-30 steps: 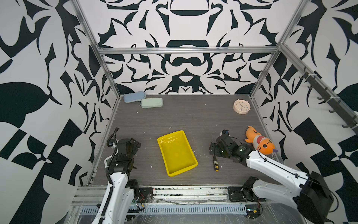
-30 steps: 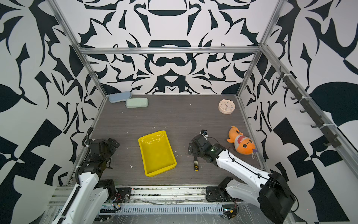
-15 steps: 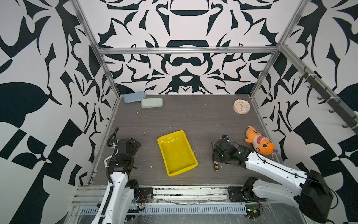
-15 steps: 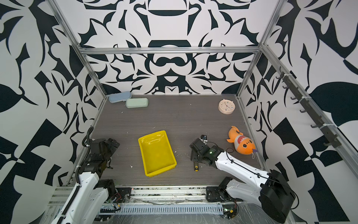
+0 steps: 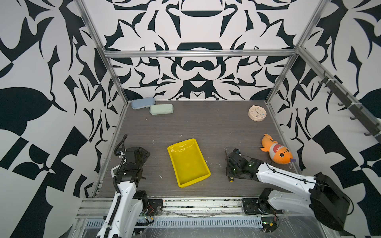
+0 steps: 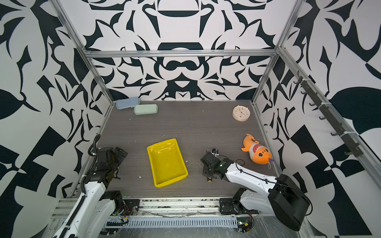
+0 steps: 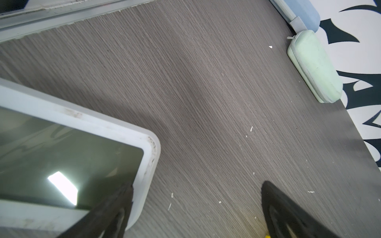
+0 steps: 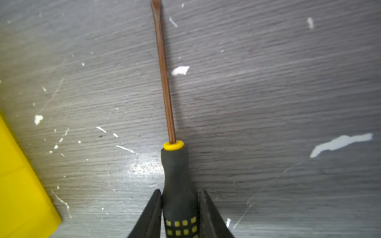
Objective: Put the screwdriver in the bin
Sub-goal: Pick up the screwdriver from the bottom-center of the table, then move the bin to the center of the table.
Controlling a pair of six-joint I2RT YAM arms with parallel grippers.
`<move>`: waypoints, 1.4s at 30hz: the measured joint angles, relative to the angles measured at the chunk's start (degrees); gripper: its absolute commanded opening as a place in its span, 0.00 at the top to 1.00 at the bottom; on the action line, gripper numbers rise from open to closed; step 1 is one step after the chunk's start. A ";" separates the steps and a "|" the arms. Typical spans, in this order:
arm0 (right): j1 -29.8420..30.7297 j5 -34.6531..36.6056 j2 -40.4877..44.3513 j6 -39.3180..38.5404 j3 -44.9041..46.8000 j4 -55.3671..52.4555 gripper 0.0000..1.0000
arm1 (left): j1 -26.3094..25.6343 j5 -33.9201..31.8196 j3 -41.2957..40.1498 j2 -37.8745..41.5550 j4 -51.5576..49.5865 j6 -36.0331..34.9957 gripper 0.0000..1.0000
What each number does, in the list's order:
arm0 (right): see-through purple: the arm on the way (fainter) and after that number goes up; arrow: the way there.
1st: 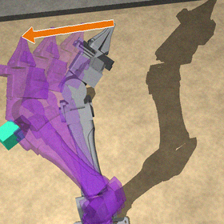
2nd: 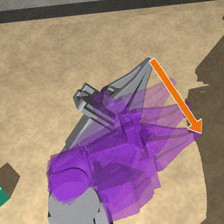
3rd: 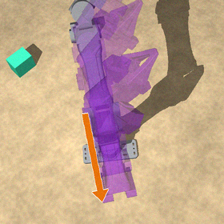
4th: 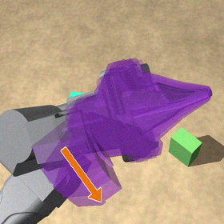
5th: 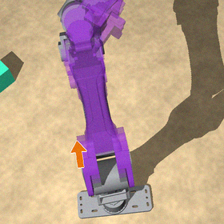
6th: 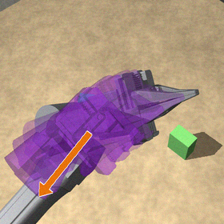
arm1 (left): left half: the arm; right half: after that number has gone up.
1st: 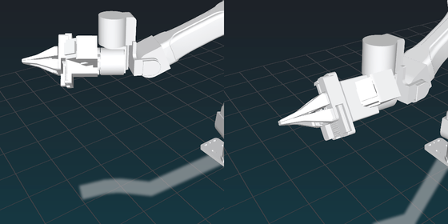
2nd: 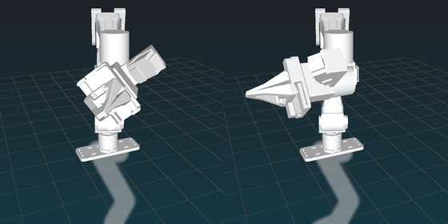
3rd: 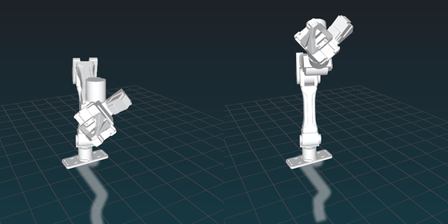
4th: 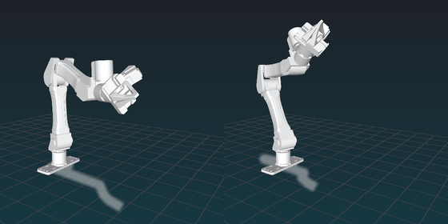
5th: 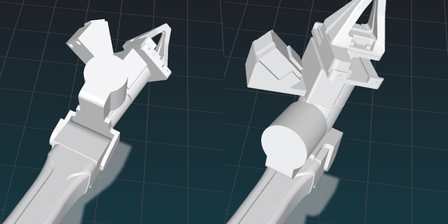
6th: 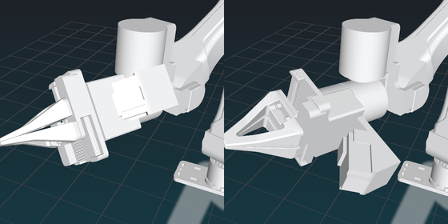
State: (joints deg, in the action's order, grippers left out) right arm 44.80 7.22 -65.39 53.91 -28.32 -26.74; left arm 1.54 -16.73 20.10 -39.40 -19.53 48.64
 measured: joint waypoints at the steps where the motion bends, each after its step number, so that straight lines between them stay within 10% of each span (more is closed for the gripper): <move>1: 0.00 0.24 0.15 0.02 0.20 0.13 0.68 | 0.00 -0.02 0.00 0.00 0.00 0.02 0.01; 7: 0.09 1.18 0.15 -0.02 0.90 0.72 0.65 | 0.00 -0.07 0.00 0.07 0.00 0.17 0.00; 11: 0.28 1.75 -0.46 0.26 0.90 1.38 0.92 | 0.00 -0.09 0.00 0.07 0.00 0.46 0.00; 20: 0.31 7.32 -0.72 -0.35 -0.28 1.14 0.97 | 0.00 -0.39 0.00 0.09 0.00 0.83 0.01; 42: 18.91 16.72 -31.69 -13.55 -42.84 6.45 0.99 | 0.00 -1.29 0.00 1.03 -0.02 1.44 0.00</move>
State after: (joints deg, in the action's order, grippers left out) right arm 63.70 23.94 -97.08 40.36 -71.16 -20.29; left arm 1.54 -18.02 20.10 -38.37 -19.55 50.09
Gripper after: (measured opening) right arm 0.225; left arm 0.995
